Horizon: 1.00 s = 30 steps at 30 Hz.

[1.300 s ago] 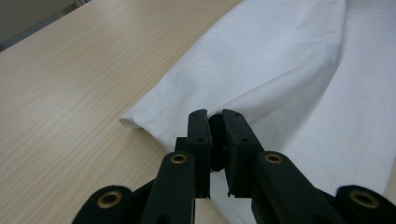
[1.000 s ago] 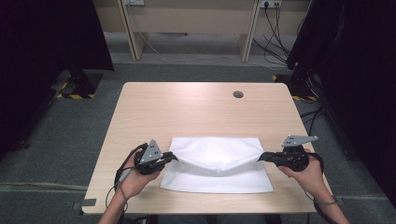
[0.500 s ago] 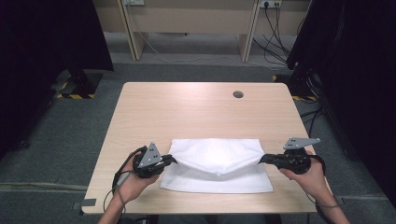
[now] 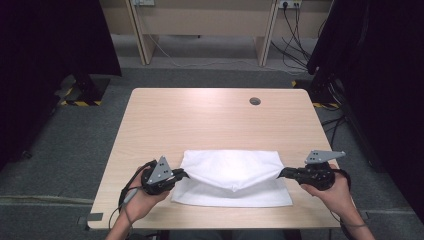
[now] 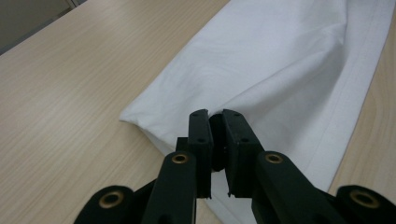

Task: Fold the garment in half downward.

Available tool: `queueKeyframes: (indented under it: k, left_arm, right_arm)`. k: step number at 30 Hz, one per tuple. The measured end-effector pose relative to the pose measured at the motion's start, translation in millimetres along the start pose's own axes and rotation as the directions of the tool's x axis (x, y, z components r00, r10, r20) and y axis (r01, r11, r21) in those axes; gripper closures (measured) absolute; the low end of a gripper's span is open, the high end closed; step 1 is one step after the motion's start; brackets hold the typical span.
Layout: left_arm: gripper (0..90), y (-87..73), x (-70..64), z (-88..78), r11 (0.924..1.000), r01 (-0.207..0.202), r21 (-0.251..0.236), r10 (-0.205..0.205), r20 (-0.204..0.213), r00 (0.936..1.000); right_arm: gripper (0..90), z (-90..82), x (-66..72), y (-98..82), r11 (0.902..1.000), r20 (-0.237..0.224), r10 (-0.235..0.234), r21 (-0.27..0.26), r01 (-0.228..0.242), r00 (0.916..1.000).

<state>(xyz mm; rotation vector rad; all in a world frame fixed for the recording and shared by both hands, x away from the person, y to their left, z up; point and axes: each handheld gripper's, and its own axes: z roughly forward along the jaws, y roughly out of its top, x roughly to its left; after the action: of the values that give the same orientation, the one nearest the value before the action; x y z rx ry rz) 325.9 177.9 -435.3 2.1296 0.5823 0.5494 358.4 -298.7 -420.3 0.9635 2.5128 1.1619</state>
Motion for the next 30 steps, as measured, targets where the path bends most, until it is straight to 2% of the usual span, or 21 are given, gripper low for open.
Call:
queueKeyframes:
  k: [11,30]
  left_arm:
    - [81.6,-6.2,-4.9,-1.0,1.0,0.005,0.005,-0.005,0.006,1.0]
    - [80.8,-25.4,-11.3,4.1,0.9981,0.027,0.055,-0.028,0.028,0.9992]
  right_arm:
    - [83.7,-3.4,4.5,-7.6,1.0,0.001,0.0,0.002,0.0,1.0]
    - [83.6,3.0,12.0,-24.0,0.9994,-0.01,-0.003,0.034,0.004,0.9999]
